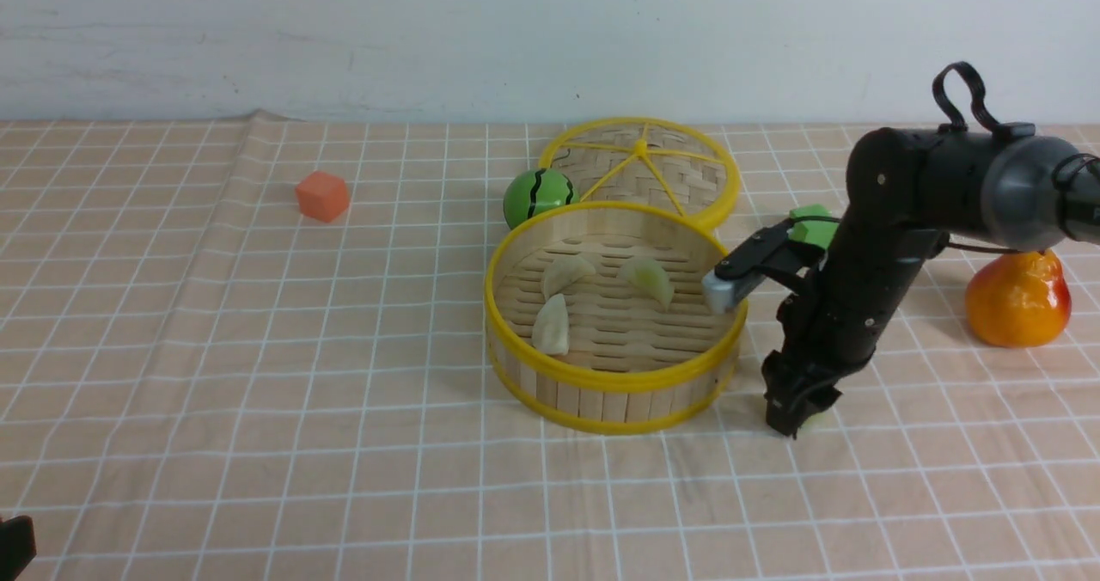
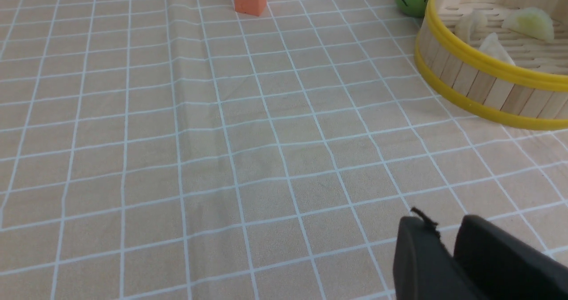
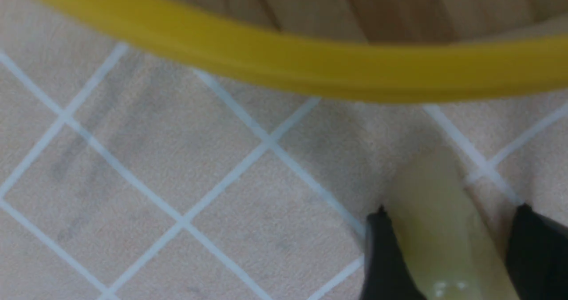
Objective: Put the dumplings into the steamer on the table with the brown tablecloth.
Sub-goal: 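Reach for and grasp a dumpling lying on the table beside the steamer, then place the dumpling in the bamboo steamer basket with the right gripper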
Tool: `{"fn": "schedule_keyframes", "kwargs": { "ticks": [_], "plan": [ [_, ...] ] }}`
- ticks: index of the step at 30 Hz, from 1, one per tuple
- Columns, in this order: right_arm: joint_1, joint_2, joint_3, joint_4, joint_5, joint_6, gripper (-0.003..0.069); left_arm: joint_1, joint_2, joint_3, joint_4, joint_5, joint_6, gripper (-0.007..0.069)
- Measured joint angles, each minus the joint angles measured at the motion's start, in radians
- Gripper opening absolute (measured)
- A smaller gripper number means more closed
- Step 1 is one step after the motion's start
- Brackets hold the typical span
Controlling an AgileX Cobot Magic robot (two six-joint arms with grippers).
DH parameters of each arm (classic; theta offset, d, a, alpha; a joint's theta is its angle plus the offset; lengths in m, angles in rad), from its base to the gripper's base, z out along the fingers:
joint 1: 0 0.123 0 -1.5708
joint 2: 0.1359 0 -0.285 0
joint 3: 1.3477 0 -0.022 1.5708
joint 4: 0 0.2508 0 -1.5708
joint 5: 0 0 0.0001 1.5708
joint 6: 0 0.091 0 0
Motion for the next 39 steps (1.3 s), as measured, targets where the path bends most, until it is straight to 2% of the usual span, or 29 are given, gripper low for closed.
{"fn": "schedule_keyframes", "kwargs": {
  "ticks": [1,3,8,11,15,18,22,25,26,28,29,31,32,34,36,39],
  "plan": [
    [0.000,0.000,0.000,-0.006,0.003,-0.001,0.0277,0.000,0.000,0.000,0.000,0.000,0.000,0.0123],
    [0.001,0.000,-0.007,-0.022,0.021,-0.001,0.0249,0.000,0.000,0.000,0.000,0.000,0.000,0.0125],
    [0.001,-0.027,-0.081,-0.061,0.130,0.003,0.0251,0.000,0.000,0.000,0.000,0.000,0.000,0.0128],
    [0.001,-0.090,-0.165,0.054,0.174,0.015,0.0251,0.000,0.000,0.000,0.000,-0.001,0.000,0.0130],
    [0.001,-0.127,-0.216,0.262,0.117,-0.008,0.0251,0.000,0.000,0.000,0.000,-0.003,0.000,0.0131],
    [0.001,-0.097,-0.221,0.453,0.005,-0.136,0.0251,0.000,0.000,0.000,0.000,-0.008,0.000,0.0134],
    [0.001,0.014,-0.221,0.551,-0.070,-0.191,0.0251,0.000,0.000,0.000,0.000,-0.008,0.000,0.0138],
    [0.001,0.066,-0.219,0.561,-0.075,-0.192,0.0251,0.000,0.000,0.000,0.000,-0.008,0.000,0.0141],
    [0.001,0.085,-0.216,0.562,-0.078,-0.187,0.0274,0.000,0.000,0.000,0.000,-0.008,0.000,0.0143],
    [0.001,0.091,-0.216,0.562,-0.079,-0.181,0.0330,0.000,0.000,0.000,0.000,-0.008,0.000,0.0144],
    [0.001,0.089,-0.222,0.568,-0.077,-0.179,0.0405,0.000,0.000,0.000,0.000,-0.008,0.000,0.0144],
    [0.001,0.079,-0.240,0.564,-0.068,-0.164,0.0486,0.000,0.000,0.000,0.000,-0.008,0.000,0.0146],
    [0.001,0.078,-0.243,0.562,-0.066,-0.164,0.0486,0.000,0.000,0.000,0.000,-0.008,0.000,0.0146],
    [-0.003,0.038,-0.296,0.511,-0.024,-0.093,0.0530,0.000,0.000,0.000,0.001,-0.007,0.000,0.0147],
    [-0.007,0.014,-0.334,0.473,0.015,-0.049,0.0524,0.000,0.000,0.000,0.001,-0.006,0.000,0.0150],
    [-0.012,-0.107,-0.488,0.325,0.167,0.090,0.0430,0.000,0.000,0.000,0.001,-0.004,0.000,0.0155]
  ]
}}
